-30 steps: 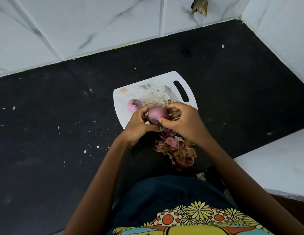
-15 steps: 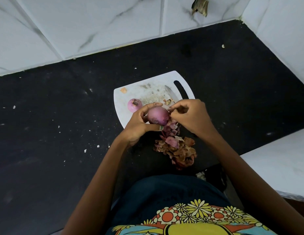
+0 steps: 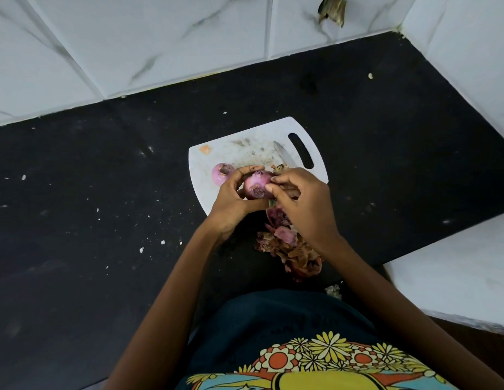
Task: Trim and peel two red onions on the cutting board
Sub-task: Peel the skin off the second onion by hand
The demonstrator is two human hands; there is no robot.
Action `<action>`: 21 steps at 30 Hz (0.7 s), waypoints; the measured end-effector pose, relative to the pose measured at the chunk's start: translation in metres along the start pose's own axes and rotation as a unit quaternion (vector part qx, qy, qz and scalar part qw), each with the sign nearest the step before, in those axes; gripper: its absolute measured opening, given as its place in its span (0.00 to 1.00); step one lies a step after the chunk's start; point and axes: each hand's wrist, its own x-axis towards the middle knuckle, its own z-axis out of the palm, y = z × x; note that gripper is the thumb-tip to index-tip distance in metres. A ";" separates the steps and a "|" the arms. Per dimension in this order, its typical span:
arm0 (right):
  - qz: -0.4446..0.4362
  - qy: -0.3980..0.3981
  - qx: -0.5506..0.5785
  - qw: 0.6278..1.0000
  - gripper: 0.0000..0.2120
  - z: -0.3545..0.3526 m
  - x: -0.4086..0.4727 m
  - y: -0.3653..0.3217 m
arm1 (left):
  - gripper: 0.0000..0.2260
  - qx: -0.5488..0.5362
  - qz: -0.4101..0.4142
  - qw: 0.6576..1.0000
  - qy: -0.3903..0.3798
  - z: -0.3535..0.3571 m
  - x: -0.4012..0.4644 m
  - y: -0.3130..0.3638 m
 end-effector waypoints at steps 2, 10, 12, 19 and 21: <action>-0.034 0.020 -0.049 0.998 0.06 0.003 -0.001 0.001 | 0.29 0.000 0.005 1.000 0.007 0.003 -0.001 0.002; -0.096 -0.003 -0.271 0.958 0.05 0.011 0.001 0.004 | 0.28 -0.005 0.006 1.000 0.005 0.005 -0.002 0.000; -0.068 -0.007 -0.261 0.963 0.06 0.012 0.002 0.004 | 0.29 -0.004 0.009 1.000 0.004 0.004 -0.002 -0.001; 0.145 -0.102 -0.149 0.973 0.06 -0.002 0.006 0.035 | 0.31 -0.031 -0.019 0.999 -0.037 -0.005 -0.001 -0.001; 0.154 -0.152 -0.142 0.966 0.11 -0.008 0.006 0.035 | 0.31 -0.022 -0.018 0.999 -0.038 -0.005 -0.001 -0.001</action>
